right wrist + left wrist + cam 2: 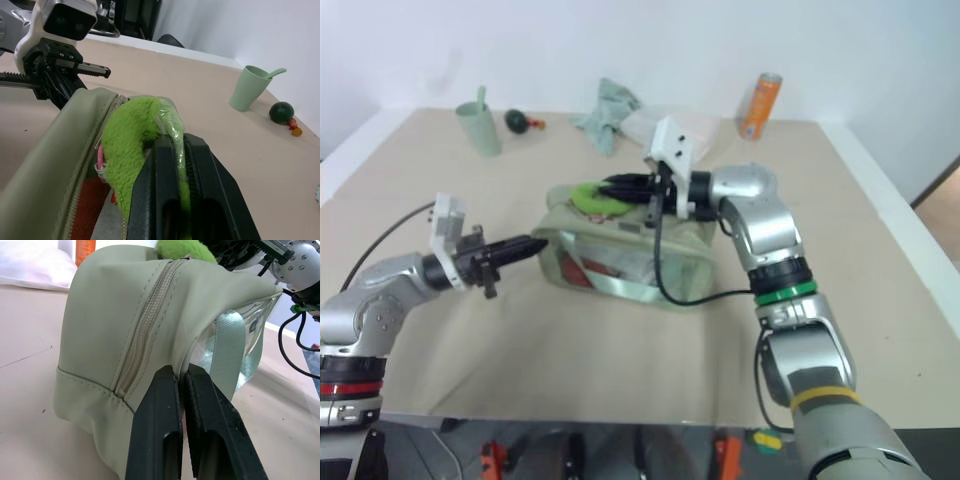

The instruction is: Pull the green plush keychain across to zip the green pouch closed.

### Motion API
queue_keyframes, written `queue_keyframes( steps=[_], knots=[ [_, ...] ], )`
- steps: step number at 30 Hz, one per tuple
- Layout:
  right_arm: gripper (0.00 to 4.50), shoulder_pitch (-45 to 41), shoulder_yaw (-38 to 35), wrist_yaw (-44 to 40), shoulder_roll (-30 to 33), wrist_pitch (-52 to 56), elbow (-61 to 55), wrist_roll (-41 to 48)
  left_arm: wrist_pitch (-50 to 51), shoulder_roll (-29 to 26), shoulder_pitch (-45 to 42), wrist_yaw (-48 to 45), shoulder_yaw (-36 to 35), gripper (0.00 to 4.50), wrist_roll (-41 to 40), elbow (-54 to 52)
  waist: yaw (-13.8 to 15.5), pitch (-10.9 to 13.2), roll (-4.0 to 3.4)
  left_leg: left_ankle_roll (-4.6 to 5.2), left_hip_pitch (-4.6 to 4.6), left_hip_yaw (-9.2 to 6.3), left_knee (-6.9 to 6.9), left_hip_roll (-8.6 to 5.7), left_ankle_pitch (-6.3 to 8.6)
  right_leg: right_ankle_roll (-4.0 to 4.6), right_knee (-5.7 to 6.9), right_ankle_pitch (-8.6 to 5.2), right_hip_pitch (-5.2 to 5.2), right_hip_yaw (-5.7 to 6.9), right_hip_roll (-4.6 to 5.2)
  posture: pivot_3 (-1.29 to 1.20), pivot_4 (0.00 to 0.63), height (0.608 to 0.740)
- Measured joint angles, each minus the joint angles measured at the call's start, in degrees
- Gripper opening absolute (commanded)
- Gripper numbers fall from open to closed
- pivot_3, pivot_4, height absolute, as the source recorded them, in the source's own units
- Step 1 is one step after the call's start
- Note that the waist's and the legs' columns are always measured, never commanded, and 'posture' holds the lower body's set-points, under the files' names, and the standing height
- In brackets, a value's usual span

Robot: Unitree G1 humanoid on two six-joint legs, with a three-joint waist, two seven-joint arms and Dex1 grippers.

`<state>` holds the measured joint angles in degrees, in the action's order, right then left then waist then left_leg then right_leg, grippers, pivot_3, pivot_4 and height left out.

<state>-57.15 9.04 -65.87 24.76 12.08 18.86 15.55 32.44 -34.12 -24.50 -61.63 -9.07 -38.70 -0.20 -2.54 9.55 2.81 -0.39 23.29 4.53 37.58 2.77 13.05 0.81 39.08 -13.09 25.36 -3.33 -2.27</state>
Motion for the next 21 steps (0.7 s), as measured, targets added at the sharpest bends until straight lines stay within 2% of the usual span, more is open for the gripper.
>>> queue_keyframes(
  steps=[6, 15, 21],
  knots=[
    [0.01, 0.2, -0.1, 1.1, 2.1, 0.0, -1.9, -0.8, 0.0, 0.1, 0.0, 0.0, 0.0, 0.0, -0.1, 0.0, 0.0, 0.0, -0.01, 0.0, 0.01, 0.0, 0.0, -0.02, 0.0, 0.0, 0.0, 0.0, 0.0, 0.01, 0.03, 0.0, 0.15, 0.74],
    [0.01, 1.5, -6.6, 1.1, 14.1, 2.9, -11.4, 0.4, 0.0, 1.0, 0.1, 0.1, 0.1, 0.0, -0.1, -0.4, 0.2, 0.0, -0.02, 0.02, 0.02, -0.02, -0.03, -0.14, 0.01, -0.05, -0.02, -0.06, -0.01, 0.02, 0.14, 0.0, 0.15, 0.74],
    [0.01, 8.6, -9.6, 0.9, 22.9, 5.2, -17.0, 0.5, -0.1, 1.8, 0.0, 0.0, 0.5, 0.0, 0.0, -0.3, 0.6, 0.0, -0.02, 0.03, 0.02, 0.01, -0.03, -0.21, 0.01, -0.07, -0.04, -0.07, -0.03, 0.01, 0.21, 0.0, 0.15, 0.74]
  ],
)
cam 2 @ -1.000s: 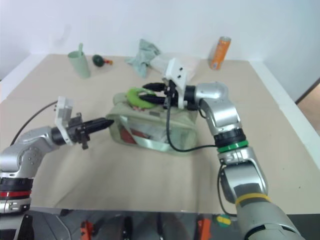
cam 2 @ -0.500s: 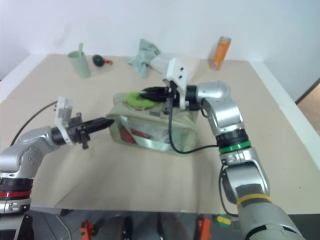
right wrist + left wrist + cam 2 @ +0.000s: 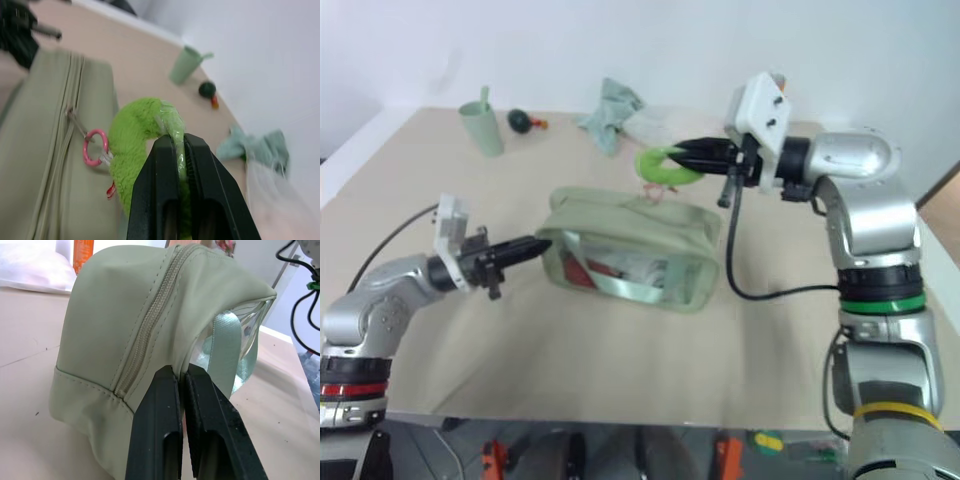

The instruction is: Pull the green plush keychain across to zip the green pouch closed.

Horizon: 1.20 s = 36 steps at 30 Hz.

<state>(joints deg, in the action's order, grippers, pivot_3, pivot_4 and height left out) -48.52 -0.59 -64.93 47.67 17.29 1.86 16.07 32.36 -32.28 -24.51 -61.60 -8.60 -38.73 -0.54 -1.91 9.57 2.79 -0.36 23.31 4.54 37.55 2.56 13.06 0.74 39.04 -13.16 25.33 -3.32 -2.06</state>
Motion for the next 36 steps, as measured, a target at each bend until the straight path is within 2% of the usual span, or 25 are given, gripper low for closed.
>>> queue_keyframes(
  steps=[5, 11, 16, 19, 22, 24, 36],
  knots=[
    [0.01, 8.9, -4.6, 0.3, 11.8, 0.1, -2.1, -3.0, 0.0, 0.2, 0.0, 0.0, 0.3, 0.0, 0.0, 0.0, 0.5, 0.0, -0.03, 0.07, -0.01, 0.03, 0.0, -0.08, 0.04, -0.1, 0.0, -0.06, -0.01, -0.03, 0.08, 0.0, 0.15, 0.74],
    [0.01, 16.1, -11.7, 0.9, 18.0, -0.4, -3.3, -3.3, 0.0, 0.7, 0.1, -0.6, 2.3, 0.0, -0.4, -0.8, 0.5, 0.0, -0.05, 0.08, -0.08, 0.04, 0.0, -0.06, 0.03, -0.11, 0.01, -0.06, -0.03, -0.03, 0.05, 0.0, 0.15, 0.74],
    [0.01, 23.1, -13.6, 3.1, 17.0, 1.7, -6.5, -2.7, 0.0, 0.7, 0.0, -0.9, 2.2, 0.0, -0.5, -0.5, 0.4, 0.0, -0.05, 0.08, -0.12, 0.02, 0.0, 0.01, 0.02, -0.12, 0.03, -0.06, -0.06, -0.04, -0.03, 0.0, 0.15, 0.74],
    [0.01, 27.4, -12.4, 6.3, 11.7, 4.0, -11.0, -1.8, 0.0, 0.4, 0.0, -0.9, 1.8, 0.0, -0.5, 0.0, 0.0, 0.0, -0.03, 0.07, -0.17, -0.03, 0.0, 0.1, 0.02, -0.14, 0.03, -0.05, -0.1, -0.02, -0.13, 0.0, 0.15, 0.74],
    [0.01, 29.9, -6.3, 9.2, 4.4, 5.8, -13.7, -1.7, 0.1, 0.3, 0.0, -0.7, 1.6, 0.0, -0.5, 0.0, -0.2, 0.0, -0.08, -0.01, -0.2, -0.03, 0.0, 0.15, -0.03, -0.17, 0.08, -0.03, -0.08, -0.03, -0.19, 0.0, 0.15, 0.74],
    [0.01, 30.0, -3.7, 10.7, 2.2, 6.5, -13.7, -2.2, 0.3, 0.3, 0.0, -0.3, 1.6, 0.0, -0.6, 0.0, -0.3, 0.0, -0.21, -0.02, -0.21, 0.0, 0.0, 0.14, -0.05, -0.19, 0.1, -0.01, -0.07, -0.06, -0.19, 0.0, 0.15, 0.74],
    [0.01, 26.4, -1.7, 9.5, 2.7, 5.2, -11.3, -3.3, 2.8, 0.3, 0.2, 2.7, 0.6, 0.0, -2.5, -0.3, -0.7, 0.0, -0.19, -0.02, -0.24, -0.02, -0.01, 0.2, -0.05, -0.18, 0.1, -0.01, -0.09, -0.07, -0.3, 0.0, 0.15, 0.74]
  ],
)
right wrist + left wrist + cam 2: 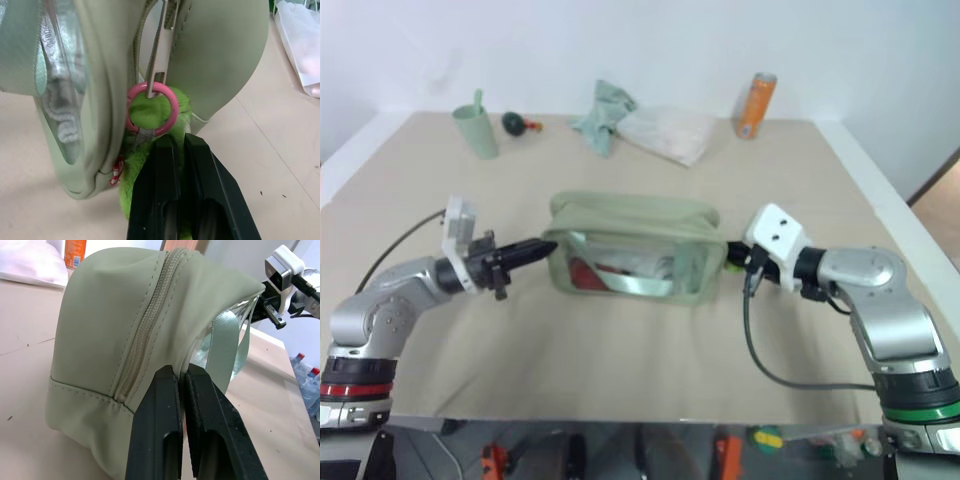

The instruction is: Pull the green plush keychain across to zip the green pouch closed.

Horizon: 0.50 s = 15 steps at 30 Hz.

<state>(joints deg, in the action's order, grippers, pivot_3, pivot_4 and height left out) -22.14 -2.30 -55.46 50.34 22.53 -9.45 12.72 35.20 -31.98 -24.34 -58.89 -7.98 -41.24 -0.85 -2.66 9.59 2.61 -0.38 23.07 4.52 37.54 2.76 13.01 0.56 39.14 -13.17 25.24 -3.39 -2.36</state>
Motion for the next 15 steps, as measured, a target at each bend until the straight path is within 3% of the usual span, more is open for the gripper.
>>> queue_keyframes(
  steps=[3, 11, 15],
  knots=[
    [0.01, -0.2, 0.2, -0.9, 0.7, -0.6, 0.6, -0.6, 0.8, 0.1, 0.0, 0.8, -0.1, 0.0, -0.6, 0.0, 0.0, 0.0, 0.0, 0.0, -0.01, -0.01, 0.0, 0.01, 0.0, 0.0, 0.0, 0.0, 0.0, 0.0, -0.01, 0.0, 0.15, 0.74],
    [2.79, 1.1, -1.0, -1.7, 0.9, 2.3, 0.7, 1.9, 2.9, 0.2, -0.2, 2.7, -0.8, 0.0, -2.1, 0.0, 0.0, 0.0, 0.0, 0.0, 0.0, -0.02, 0.0, 0.04, 0.0, 0.0, 0.0, 0.0, 0.0, 0.01, -0.03, 0.0, 0.15, 0.74],
    [4.17, 2.5, -2.3, -1.0, 0.9, 2.7, 0.9, 2.3, 4.4, 0.2, -0.7, 3.9, -1.2, 1.39, -2.7, 0.9, 0.0, 0.0, 0.0, 0.0, 0.0, 0.0, 0.0, 0.03, 0.0, 0.0, 0.0, 0.01, 0.0, -0.01, -0.03, 0.0, 0.15, 0.74]
  ],
)
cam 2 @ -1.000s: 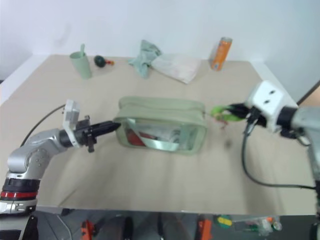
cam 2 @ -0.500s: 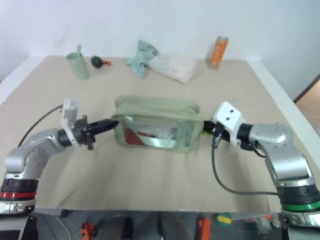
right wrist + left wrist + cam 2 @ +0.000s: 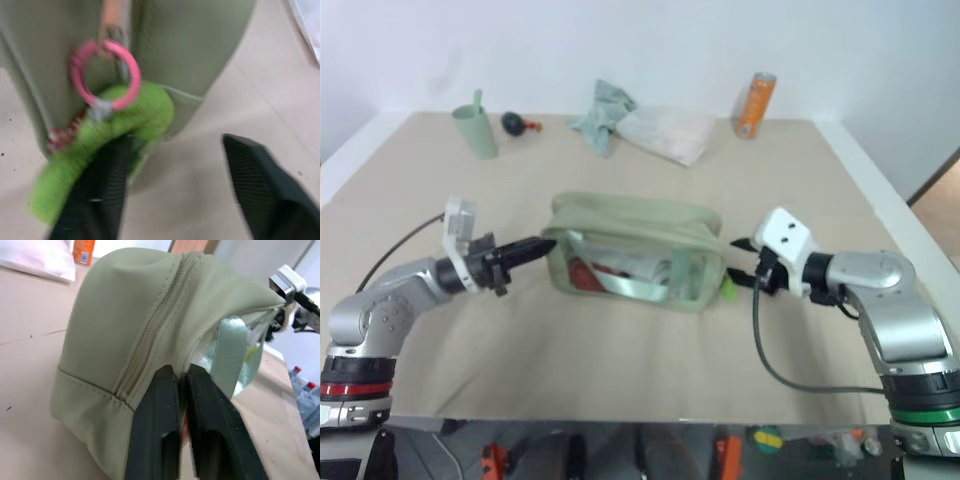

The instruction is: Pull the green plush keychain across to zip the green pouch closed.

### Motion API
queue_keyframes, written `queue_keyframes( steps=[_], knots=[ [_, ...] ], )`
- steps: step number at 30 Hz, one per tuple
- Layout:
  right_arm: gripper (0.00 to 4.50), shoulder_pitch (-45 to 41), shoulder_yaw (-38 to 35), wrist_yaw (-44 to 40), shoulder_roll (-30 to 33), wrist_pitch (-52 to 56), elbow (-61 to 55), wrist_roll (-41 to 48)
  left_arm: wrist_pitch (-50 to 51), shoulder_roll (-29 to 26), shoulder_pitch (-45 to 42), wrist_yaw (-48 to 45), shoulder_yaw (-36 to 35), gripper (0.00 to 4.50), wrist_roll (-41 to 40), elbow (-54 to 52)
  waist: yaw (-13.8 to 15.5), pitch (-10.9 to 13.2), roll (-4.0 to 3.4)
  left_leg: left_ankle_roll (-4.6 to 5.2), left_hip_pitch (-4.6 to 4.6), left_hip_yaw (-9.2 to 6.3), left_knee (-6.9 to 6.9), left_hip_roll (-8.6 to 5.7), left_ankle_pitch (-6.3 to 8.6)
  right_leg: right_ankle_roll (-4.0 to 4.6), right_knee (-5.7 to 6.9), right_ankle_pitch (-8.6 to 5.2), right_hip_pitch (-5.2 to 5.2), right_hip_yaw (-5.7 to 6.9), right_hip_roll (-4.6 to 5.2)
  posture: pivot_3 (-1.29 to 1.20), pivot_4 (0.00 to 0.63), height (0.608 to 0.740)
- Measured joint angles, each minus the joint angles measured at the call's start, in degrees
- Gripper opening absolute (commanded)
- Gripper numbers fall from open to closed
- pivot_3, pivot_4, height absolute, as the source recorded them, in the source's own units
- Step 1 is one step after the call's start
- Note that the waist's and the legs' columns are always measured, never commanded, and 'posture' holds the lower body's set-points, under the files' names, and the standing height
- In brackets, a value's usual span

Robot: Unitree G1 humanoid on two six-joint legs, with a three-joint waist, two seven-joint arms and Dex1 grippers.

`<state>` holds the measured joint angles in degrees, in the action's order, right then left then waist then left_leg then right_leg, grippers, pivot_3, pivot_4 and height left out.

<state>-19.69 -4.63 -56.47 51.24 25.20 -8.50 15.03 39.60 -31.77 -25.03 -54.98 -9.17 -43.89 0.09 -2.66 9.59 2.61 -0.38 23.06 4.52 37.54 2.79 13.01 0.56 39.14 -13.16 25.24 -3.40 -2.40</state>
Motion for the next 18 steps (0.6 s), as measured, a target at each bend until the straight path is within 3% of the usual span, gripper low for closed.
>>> queue_keyframes(
  steps=[1, 4, 5, 13, 18],
  knots=[
    [4.49, 0.0, -0.4, 0.5, -0.2, 0.0, 0.2, 0.2, 0.7, 0.0, -0.2, 0.2, -0.2, 1.74, -0.1, 0.6, 0.0, 0.0, 0.0, 0.0, 0.0, 0.0, 0.0, 0.0, 0.0, 0.0, 0.0, 0.0, 0.0, 0.0, -0.01, 0.0, 0.15, 0.74],
    [4.5, 0.2, -3.2, 0.5, -0.3, 0.6, 1.1, 2.3, 0.9, -0.1, -0.3, 1.0, -0.5, 2.77, 0.0, 1.0, 0.1, 0.0, 0.01, 0.0, 0.03, -0.02, 0.0, -0.02, 0.0, 0.0, 0.0, 0.0, 0.0, 0.01, 0.0, 0.0, 0.15, 0.74],
    [4.5, 0.2, -4.9, 0.6, -0.3, 1.2, 1.4, 3.6, 0.8, -0.3, -0.3, 1.3, -0.7, 2.93, 0.0, 0.7, 0.1, 0.0, 0.01, 0.0, 0.05, -0.01, 0.0, -0.02, 0.0, 0.0, -0.02, 0.0, 0.01, 0.0, 0.01, 0.0, 0.15, 0.74],
    [4.5, 2.0, -16.7, -1.1, 3.0, 3.3, 3.8, 9.6, 4.2, -4.5, 1.9, 1.5, -7.6, 2.93, -4.8, -3.5, 0.0, 0.0, 0.02, 0.01, 0.09, 0.0, -0.02, -0.05, 0.02, 0.01, -0.06, -0.01, 0.03, 0.0, 0.07, 0.0, 0.15, 0.74],
    [4.5, 10.7, -25.0, -4.5, 3.1, 10.4, -0.7, 18.8, 4.5, -9.4, 5.7, 2.3, -12.3, 2.93, -4.3, 0.2, 0.1, 0.0, 0.03, 0.01, 0.01, -0.07, -0.05, 0.0, 0.02, 0.03, -0.05, -0.04, -0.01, 0.07, 0.01, 0.0, 0.15, 0.74]
  ],
)
